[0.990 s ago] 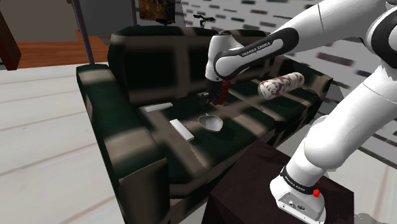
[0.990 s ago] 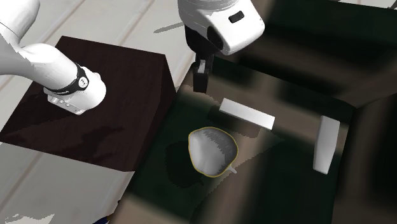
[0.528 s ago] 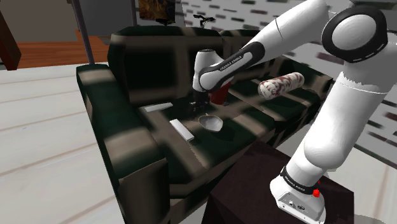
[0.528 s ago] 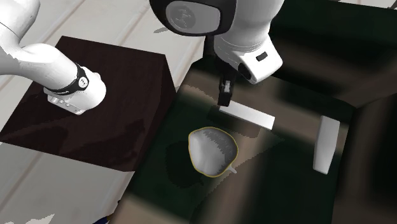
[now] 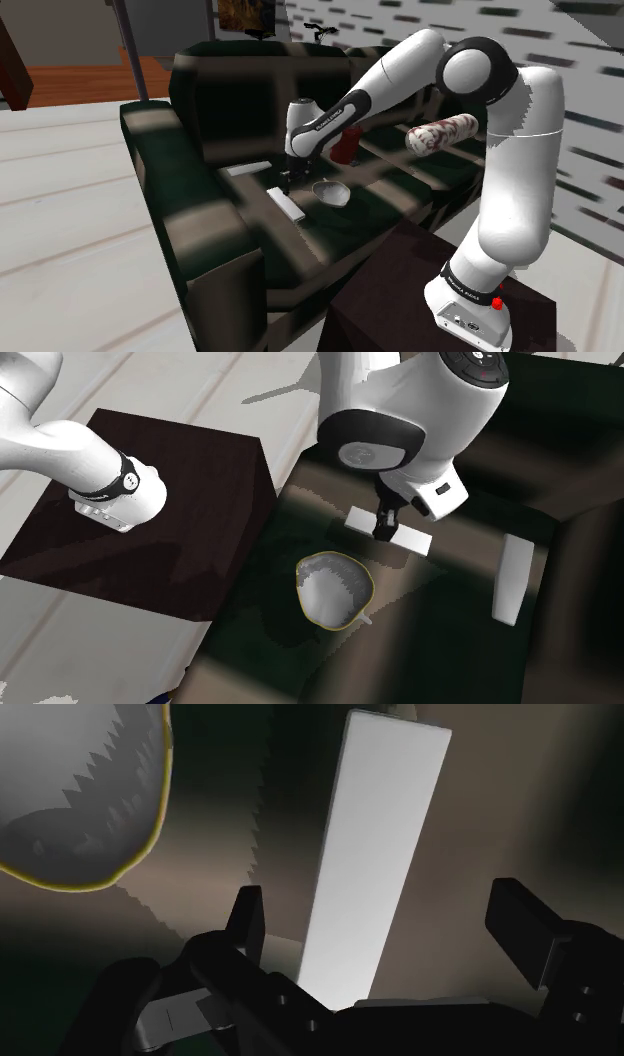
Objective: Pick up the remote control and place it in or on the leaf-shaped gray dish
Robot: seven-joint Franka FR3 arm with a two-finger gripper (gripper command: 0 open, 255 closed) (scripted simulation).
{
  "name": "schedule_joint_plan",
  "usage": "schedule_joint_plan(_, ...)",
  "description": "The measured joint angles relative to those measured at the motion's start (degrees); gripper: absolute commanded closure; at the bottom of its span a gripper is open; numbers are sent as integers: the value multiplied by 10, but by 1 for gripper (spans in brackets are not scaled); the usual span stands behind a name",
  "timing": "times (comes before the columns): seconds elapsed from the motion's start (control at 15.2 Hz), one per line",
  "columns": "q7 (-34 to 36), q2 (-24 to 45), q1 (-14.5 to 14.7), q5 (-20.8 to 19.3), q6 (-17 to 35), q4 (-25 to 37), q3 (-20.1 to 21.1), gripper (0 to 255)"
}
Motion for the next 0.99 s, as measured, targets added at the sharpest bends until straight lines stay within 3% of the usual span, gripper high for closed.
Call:
schedule_joint_plan(0.4,10,115,8,-7,8,107,-7,0)
schedule_joint_plan(0.99,14,166,10,-12,43,122,-12,0)
